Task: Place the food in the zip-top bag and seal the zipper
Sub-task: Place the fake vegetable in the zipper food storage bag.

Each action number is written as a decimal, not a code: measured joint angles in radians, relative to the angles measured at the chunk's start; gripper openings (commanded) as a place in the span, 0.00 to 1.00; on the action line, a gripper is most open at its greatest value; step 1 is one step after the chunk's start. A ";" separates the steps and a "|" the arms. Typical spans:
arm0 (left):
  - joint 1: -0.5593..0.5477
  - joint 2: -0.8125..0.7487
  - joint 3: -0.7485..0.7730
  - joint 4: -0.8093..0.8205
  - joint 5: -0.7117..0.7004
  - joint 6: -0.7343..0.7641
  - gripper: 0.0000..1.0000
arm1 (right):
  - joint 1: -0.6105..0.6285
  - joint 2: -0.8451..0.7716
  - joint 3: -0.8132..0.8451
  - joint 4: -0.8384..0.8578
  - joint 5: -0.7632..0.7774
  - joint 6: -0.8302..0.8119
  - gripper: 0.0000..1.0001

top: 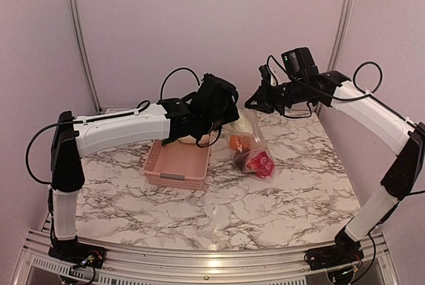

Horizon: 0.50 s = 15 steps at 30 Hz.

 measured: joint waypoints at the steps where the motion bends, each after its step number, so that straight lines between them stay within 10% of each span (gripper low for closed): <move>1: 0.001 0.015 0.000 0.000 0.000 -0.004 0.05 | 0.000 0.000 0.001 0.003 -0.005 0.005 0.00; 5: 0.004 0.064 0.018 0.006 0.011 -0.003 0.20 | 0.000 0.004 0.001 0.006 -0.017 0.018 0.00; 10: 0.008 0.070 0.013 0.032 0.095 0.027 0.77 | 0.000 0.015 0.001 0.011 -0.021 0.018 0.00; 15: 0.016 0.012 -0.030 0.030 0.139 0.067 0.90 | -0.011 0.032 0.007 0.010 -0.024 0.015 0.00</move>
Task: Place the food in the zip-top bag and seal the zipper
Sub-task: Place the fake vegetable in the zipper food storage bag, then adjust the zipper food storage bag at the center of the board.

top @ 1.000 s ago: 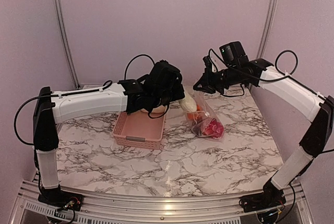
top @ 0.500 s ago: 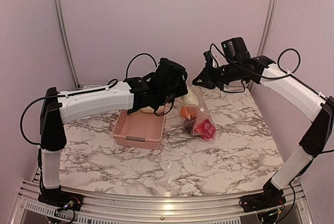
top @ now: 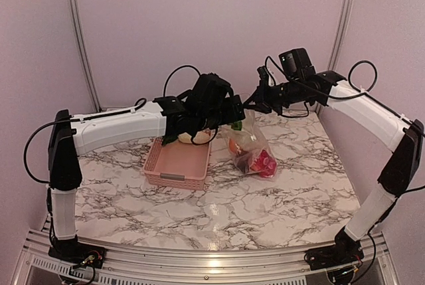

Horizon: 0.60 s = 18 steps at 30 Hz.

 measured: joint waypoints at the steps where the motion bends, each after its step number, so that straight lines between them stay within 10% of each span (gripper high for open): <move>1: 0.004 -0.011 0.003 -0.010 0.008 0.013 0.90 | -0.002 0.002 0.004 0.002 0.000 0.000 0.00; 18: 0.085 -0.227 -0.039 -0.270 0.161 -0.052 0.57 | -0.010 0.006 0.023 0.010 0.001 -0.005 0.00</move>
